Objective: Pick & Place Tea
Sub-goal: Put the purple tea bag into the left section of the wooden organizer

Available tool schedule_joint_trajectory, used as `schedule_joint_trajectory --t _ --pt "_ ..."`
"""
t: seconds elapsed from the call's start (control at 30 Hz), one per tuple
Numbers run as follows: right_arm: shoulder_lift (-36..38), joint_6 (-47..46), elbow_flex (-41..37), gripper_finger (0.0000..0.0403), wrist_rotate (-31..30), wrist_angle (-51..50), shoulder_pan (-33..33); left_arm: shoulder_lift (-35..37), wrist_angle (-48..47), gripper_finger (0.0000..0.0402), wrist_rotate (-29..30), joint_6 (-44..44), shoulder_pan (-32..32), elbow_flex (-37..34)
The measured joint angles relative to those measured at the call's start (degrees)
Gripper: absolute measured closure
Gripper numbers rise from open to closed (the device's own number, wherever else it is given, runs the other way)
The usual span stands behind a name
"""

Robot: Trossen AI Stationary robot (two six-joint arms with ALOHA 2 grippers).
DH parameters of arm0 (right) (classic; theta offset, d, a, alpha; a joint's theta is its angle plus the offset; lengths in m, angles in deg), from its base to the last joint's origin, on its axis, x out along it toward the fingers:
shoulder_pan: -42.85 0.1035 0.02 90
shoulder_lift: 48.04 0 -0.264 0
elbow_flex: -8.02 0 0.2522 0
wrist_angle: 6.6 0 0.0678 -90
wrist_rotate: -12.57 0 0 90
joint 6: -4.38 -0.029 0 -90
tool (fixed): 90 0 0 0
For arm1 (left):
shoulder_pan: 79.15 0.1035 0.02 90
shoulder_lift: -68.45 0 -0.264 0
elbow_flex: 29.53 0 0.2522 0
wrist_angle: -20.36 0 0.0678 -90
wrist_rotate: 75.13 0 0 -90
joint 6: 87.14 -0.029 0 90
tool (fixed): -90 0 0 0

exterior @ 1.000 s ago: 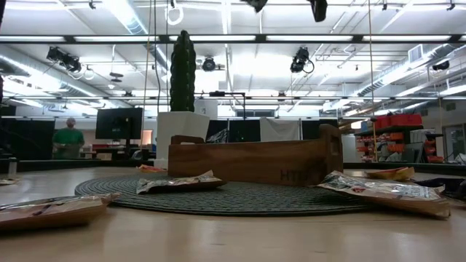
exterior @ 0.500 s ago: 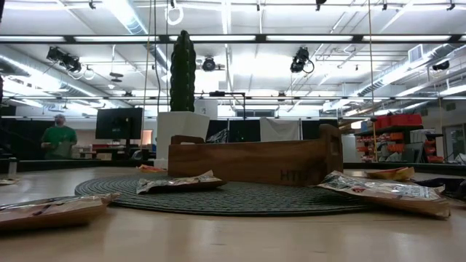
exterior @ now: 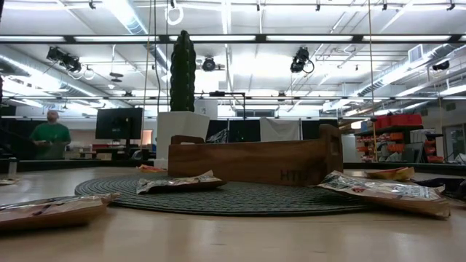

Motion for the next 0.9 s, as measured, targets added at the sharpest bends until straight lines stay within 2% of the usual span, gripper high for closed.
schedule_joint_trajectory --t 0.17,0.63,0.77,0.9 --pt "-0.4 -3.7 0.0 0.0266 3.1 0.2 0.0 0.0 1.7 0.0396 0.2 0.0 0.2 0.0" --pt "-2.7 -4.4 0.0 0.0268 3.3 4.5 0.0 0.0 5.5 0.0396 -2.0 -3.0 0.5 0.0" --pt "-2.7 -4.4 0.0 0.0298 3.4 5.4 0.0 0.0 5.6 0.0396 -2.0 -3.0 0.5 0.0" --pt "-2.7 -5.2 0.0 0.0355 3.9 5.7 0.0 0.0 5.6 0.0396 -2.8 -3.1 0.5 0.0"
